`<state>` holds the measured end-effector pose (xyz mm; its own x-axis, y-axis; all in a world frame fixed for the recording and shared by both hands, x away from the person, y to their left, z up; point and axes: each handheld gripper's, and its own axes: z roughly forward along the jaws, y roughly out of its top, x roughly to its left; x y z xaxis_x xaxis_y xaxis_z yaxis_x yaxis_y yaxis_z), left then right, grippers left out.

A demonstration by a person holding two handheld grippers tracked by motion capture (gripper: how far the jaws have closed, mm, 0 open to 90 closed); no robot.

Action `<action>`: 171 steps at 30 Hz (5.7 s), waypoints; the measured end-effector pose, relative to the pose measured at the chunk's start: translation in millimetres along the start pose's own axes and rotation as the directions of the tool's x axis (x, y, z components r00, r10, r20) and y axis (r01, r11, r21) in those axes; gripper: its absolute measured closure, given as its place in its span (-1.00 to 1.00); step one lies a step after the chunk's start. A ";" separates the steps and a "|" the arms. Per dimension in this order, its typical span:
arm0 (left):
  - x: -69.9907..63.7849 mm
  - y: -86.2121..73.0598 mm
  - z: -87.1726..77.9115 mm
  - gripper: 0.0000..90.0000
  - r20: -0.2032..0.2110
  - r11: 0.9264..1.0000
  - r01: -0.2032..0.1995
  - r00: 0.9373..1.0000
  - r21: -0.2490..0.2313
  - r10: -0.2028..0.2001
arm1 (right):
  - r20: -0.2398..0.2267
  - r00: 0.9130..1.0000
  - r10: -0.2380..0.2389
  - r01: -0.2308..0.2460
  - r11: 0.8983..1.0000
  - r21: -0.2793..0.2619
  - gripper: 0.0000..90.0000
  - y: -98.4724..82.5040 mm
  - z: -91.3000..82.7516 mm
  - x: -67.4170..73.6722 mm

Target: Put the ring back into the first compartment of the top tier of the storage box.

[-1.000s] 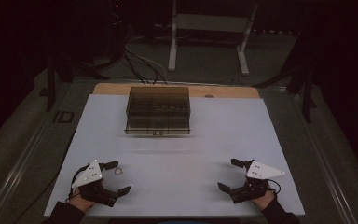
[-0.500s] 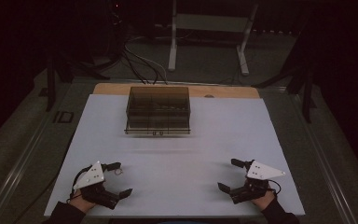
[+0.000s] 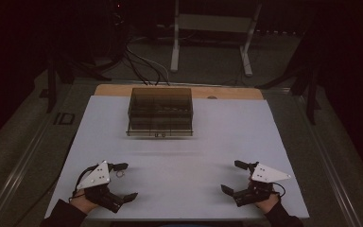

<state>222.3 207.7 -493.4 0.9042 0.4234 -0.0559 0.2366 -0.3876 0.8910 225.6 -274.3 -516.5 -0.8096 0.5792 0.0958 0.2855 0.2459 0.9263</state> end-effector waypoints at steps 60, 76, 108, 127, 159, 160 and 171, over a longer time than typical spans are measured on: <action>62.7 28.4 -19.8 -0.98 -0.207 0.998 0.059 0.977 0.033 -0.051 | -0.015 1.000 0.001 -0.001 1.000 0.003 -1.00 0.5 2.5 0.0; 65.9 3.8 -11.4 -0.98 -0.240 0.986 0.139 0.964 0.088 -0.114 | -0.019 1.000 0.003 -0.002 1.000 0.007 -1.00 0.5 3.0 0.1; 62.4 -29.5 6.3 -0.60 -0.341 0.923 0.241 0.931 0.299 -0.132 | -0.021 1.000 0.004 -0.004 1.000 0.010 -1.00 0.3 3.4 -0.1; 62.6 -32.8 9.1 0.50 -0.316 0.908 0.209 0.944 0.362 -0.091 | -0.020 1.000 0.001 -0.001 1.000 0.014 -1.00 0.3 4.0 0.4; 67.5 -28.0 7.5 1.00 -0.288 0.903 0.254 0.945 0.347 -0.155 | -0.022 1.000 0.000 0.000 1.000 0.016 -1.00 0.5 4.4 0.6; 67.4 -26.3 6.6 1.00 -0.293 0.904 0.247 0.945 0.349 -0.145 | -0.021 1.000 0.000 0.000 1.000 0.016 -1.00 0.5 4.3 0.6; 64.9 -14.4 1.2 1.00 -0.287 0.916 0.229 0.948 0.328 -0.135 | -0.021 1.000 0.000 0.000 1.000 0.015 -1.00 0.5 4.2 0.4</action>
<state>278.0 239.7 -510.4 0.7238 0.6886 -0.0438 0.5408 -0.5267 0.6559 227.6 -270.7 -517.5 -0.8200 0.5630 0.1032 0.2930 0.2580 0.9206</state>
